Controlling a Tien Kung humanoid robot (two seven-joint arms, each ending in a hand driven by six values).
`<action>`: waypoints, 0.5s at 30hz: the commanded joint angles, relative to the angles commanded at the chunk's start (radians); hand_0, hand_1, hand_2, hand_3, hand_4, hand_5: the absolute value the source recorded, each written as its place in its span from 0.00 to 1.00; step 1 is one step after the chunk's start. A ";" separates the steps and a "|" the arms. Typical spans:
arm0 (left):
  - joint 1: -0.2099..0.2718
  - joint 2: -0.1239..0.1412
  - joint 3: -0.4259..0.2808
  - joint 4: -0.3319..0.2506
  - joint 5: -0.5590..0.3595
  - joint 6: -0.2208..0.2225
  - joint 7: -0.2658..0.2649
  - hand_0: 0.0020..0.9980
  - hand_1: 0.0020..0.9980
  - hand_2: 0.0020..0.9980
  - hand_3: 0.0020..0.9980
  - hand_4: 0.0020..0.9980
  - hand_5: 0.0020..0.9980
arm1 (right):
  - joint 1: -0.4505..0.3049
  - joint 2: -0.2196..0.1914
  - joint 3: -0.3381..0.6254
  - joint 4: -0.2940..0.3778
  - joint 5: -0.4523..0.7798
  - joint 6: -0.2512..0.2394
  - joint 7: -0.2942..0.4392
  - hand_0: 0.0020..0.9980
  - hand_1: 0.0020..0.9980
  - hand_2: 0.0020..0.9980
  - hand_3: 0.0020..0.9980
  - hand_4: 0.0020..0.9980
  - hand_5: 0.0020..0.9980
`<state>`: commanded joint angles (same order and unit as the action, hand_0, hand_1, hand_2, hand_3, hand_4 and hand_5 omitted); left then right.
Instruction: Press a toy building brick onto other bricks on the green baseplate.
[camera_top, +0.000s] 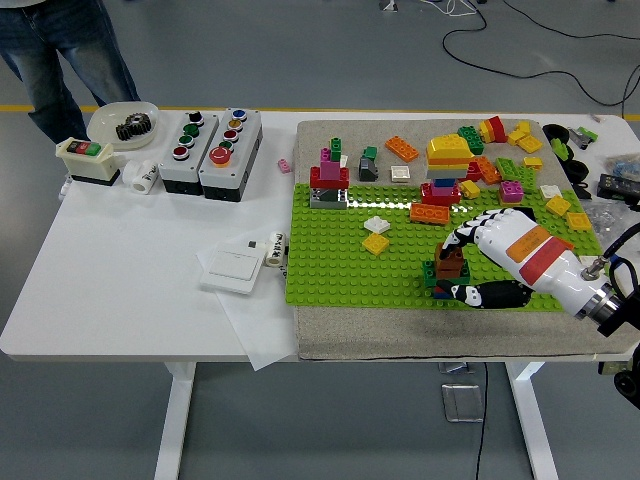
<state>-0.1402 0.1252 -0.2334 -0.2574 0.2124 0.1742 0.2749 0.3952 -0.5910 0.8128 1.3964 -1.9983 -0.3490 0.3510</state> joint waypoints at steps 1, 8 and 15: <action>0.000 0.000 0.000 0.000 0.001 0.000 0.000 0.45 0.57 0.72 0.76 0.79 0.81 | 0.000 0.000 0.000 0.001 0.000 -0.001 0.000 0.54 0.50 0.53 0.54 0.76 0.52; 0.002 0.000 -0.011 0.000 0.020 -0.002 0.006 0.45 0.57 0.72 0.76 0.79 0.81 | 0.007 0.004 -0.009 0.006 0.008 -0.007 0.004 0.54 0.50 0.53 0.54 0.76 0.52; 0.001 0.001 -0.007 0.000 0.018 -0.002 0.004 0.45 0.57 0.72 0.76 0.79 0.81 | 0.025 0.014 -0.026 -0.008 0.017 -0.006 0.003 0.54 0.50 0.53 0.54 0.76 0.52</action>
<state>-0.1388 0.1260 -0.2405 -0.2575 0.2307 0.1725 0.2789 0.4204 -0.5766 0.7873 1.3879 -1.9817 -0.3546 0.3544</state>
